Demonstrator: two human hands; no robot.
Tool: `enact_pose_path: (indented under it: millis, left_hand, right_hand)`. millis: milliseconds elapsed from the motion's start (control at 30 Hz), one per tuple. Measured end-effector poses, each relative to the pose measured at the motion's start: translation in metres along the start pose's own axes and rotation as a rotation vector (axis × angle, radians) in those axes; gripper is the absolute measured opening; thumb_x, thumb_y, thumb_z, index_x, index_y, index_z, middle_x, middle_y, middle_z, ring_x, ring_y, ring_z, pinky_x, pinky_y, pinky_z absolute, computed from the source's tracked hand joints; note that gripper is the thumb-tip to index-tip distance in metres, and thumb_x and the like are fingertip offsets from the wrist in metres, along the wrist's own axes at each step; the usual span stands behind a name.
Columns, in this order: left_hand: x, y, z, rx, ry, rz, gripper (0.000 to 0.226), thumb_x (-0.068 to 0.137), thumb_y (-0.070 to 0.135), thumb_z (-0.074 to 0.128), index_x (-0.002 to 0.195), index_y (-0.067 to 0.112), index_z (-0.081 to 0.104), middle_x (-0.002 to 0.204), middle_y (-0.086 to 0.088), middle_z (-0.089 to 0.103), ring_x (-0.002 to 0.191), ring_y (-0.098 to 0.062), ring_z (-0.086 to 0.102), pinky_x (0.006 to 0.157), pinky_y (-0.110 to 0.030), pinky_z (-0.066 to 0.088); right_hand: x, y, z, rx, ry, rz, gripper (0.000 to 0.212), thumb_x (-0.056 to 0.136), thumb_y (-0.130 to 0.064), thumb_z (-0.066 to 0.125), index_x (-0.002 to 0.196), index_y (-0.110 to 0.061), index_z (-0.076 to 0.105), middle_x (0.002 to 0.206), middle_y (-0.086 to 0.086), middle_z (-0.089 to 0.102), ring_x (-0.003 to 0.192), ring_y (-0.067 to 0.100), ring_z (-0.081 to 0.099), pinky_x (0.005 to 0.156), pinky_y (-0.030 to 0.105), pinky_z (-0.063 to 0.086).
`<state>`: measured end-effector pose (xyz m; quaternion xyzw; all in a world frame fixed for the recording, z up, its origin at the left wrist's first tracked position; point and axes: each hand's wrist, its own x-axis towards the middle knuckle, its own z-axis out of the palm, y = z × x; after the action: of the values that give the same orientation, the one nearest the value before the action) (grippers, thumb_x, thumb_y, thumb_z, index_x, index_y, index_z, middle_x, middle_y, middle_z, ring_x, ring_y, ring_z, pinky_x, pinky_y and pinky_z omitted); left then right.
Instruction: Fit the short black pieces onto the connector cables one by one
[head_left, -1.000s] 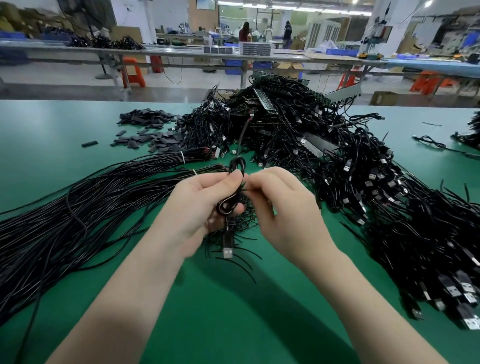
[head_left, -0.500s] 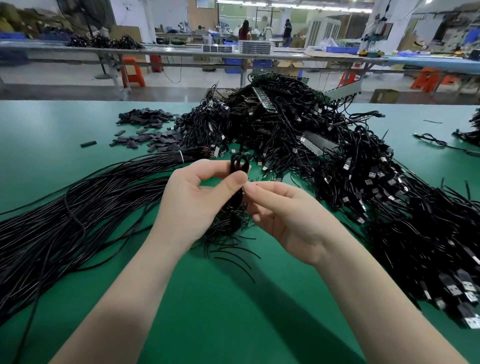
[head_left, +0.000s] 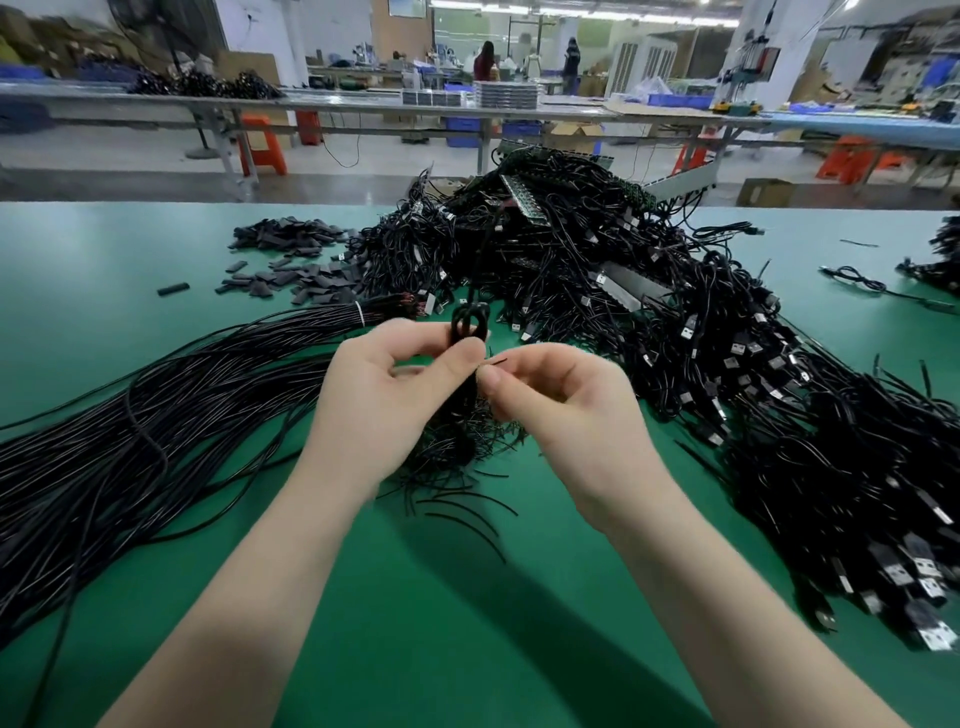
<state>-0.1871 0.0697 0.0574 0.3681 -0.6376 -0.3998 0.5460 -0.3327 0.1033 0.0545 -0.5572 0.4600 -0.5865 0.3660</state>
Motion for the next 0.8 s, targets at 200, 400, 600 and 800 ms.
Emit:
enact_pose_path:
  millis: [200,400,600,800]
  left_hand:
    - [0.001,0.001,-0.002,-0.309,-0.152,-0.489,0.026,0.057,0.046,0.084,0.07,0.024,0.077,0.06,0.009,0.058,0.051,-0.005,0.054,0.045,-0.017,0.043]
    - [0.001,0.001,0.001,-0.142,0.036,-0.141,0.019,0.072,0.045,0.078,0.083,0.03,0.079,0.082,-0.002,0.074,0.076,-0.022,0.065,0.07,-0.035,0.05]
    - [-0.001,0.001,0.0,-0.007,0.012,0.039,0.01,0.075,0.032,0.074,0.085,0.034,0.078,0.087,0.008,0.075,0.08,-0.009,0.07,0.074,-0.022,0.055]
    - [-0.001,0.003,0.0,0.045,0.006,0.129,0.009,0.074,0.03,0.077,0.082,0.033,0.078,0.08,0.014,0.066,0.076,-0.006,0.065,0.07,-0.017,0.05]
  right_hand:
    - [0.006,0.014,-0.005,-0.843,0.089,-0.987,0.012,0.082,0.01,0.069,0.088,0.001,0.073,0.083,0.009,0.068,0.075,0.027,0.061,0.076,0.029,0.048]
    - [0.001,-0.003,0.003,0.13,-0.052,0.178,0.017,0.093,-0.024,0.063,0.082,-0.021,0.075,0.072,-0.008,0.07,0.064,0.003,0.06,0.058,0.015,0.047]
    - [0.002,-0.009,-0.004,0.325,-0.141,0.403,0.018,0.064,-0.034,0.075,0.069,-0.017,0.078,0.071,-0.002,0.069,0.06,0.007,0.061,0.055,0.016,0.05]
    - [0.002,-0.01,-0.006,0.419,-0.155,0.401,0.01,0.071,-0.022,0.073,0.072,-0.012,0.075,0.068,-0.002,0.066,0.06,0.007,0.06,0.059,0.016,0.052]
